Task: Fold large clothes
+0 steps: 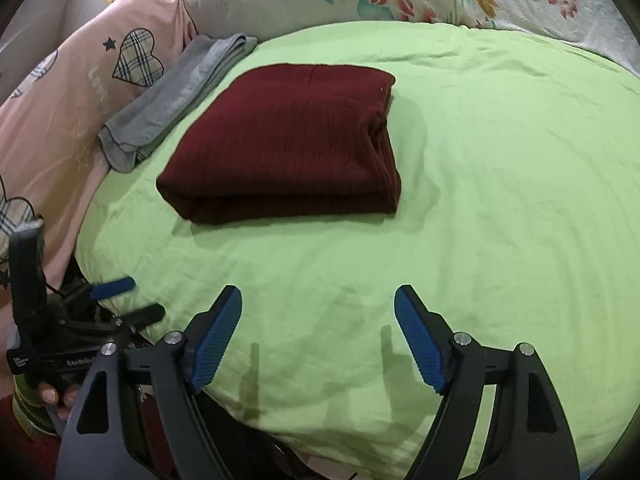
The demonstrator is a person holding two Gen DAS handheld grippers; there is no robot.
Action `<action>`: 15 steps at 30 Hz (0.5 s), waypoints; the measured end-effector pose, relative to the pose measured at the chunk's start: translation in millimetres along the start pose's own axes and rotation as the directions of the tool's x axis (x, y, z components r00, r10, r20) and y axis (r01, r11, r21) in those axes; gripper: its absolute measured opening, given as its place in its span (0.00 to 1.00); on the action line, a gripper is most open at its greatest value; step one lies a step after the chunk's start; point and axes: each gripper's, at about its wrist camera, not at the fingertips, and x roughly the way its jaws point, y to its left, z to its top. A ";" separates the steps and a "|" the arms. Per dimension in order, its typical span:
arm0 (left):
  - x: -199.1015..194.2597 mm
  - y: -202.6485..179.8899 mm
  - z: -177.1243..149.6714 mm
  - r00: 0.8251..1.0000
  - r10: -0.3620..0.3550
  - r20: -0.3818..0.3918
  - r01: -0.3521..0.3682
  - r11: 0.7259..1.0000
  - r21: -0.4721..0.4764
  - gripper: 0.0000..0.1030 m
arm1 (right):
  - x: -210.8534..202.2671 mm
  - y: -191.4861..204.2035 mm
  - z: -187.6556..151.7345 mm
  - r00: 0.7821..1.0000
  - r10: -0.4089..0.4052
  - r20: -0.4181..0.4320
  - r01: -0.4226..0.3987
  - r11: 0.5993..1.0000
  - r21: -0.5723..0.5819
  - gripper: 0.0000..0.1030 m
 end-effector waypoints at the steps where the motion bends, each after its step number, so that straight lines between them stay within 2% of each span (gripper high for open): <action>1: -2.5 0.8 2.4 1.000 -0.007 0.000 0.007 1.000 -0.002 0.78 | -0.6 0.4 0.3 1.000 -0.002 -0.005 0.002 1.000 -0.007 0.77; 6: -33.7 8.3 20.7 0.998 0.037 0.054 -0.038 0.999 0.010 0.79 | -19.0 7.3 11.8 1.000 0.006 0.027 -0.005 0.999 -0.038 0.80; 10: -58.4 11.3 39.8 0.993 0.037 0.108 -0.040 0.999 0.020 0.82 | -34.7 14.5 22.8 0.998 0.017 0.056 -0.013 0.998 -0.065 0.83; 12: -62.8 11.6 46.3 0.991 0.058 0.120 -0.060 0.998 0.018 0.83 | -38.3 17.9 26.8 0.998 0.023 0.062 -0.018 0.997 -0.079 0.87; 15: -60.7 12.4 50.2 0.988 0.091 0.122 -0.095 0.995 0.024 0.83 | -35.3 21.3 29.3 0.997 0.027 0.066 -0.021 0.996 -0.090 1.00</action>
